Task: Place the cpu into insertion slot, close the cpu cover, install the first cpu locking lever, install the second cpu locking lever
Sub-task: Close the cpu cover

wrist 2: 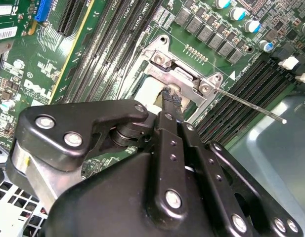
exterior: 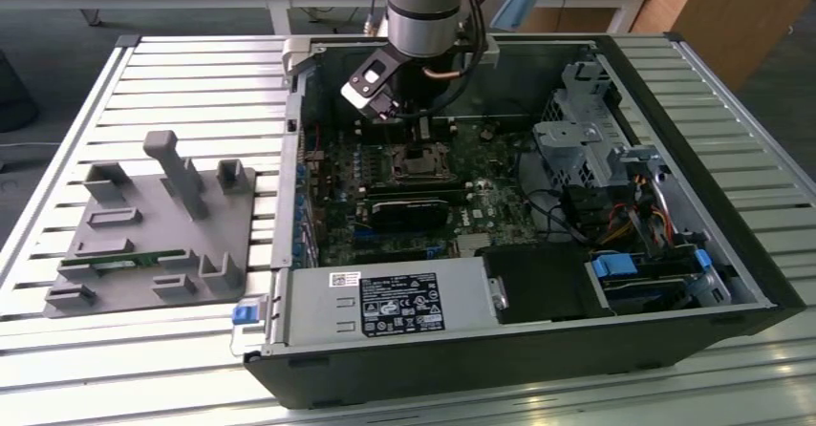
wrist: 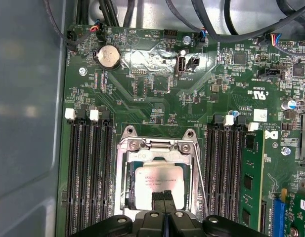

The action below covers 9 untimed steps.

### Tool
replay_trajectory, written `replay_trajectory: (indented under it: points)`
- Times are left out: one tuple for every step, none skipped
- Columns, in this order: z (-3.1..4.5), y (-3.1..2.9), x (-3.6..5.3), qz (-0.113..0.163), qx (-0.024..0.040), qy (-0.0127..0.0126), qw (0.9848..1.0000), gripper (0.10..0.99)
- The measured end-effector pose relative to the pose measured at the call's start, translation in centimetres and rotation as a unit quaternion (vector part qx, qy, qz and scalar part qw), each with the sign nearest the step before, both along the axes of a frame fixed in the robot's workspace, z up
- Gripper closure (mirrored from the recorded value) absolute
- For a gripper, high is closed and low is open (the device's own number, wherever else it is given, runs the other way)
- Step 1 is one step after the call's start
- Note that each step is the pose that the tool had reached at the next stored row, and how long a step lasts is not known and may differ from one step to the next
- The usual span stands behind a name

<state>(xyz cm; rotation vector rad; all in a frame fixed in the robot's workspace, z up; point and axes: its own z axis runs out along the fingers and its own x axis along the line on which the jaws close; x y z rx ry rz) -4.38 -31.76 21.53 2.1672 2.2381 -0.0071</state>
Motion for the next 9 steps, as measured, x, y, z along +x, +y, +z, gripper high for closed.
replay_trajectory:
  points:
    - [0.0, 0.0, 0.0, 0.0, 0.0, 0.0, 1.0, 0.98]
    - [0.0, 0.0, 0.0, 0.0, 0.0, 0.0, 1.0, 0.98]
    - [0.0, 0.0, 0.0, 0.0, 0.0, 0.0, 1.0, 0.98]
    - [0.01, 0.0, 0.0, 0.0, -0.0001, 0.0001, 1.0, 0.98]
    - [0.01, 0.0, -0.04, 0.0, -0.0001, 0.0001, 1.0, 0.98]
    - [0.01, 0.0, -0.12, 0.0, -0.0001, 0.0001, 1.0, 0.98]
    - [0.01, 0.0, -0.21, 0.0, -0.0001, 0.0001, 1.0, 0.98]
    - [0.01, 0.0, -0.34, 0.0, 0.0, 0.0001, 1.0, 0.98]
    - [0.0, 0.0, -0.44, 0.0, 0.0, 0.0, 1.0, 0.98]
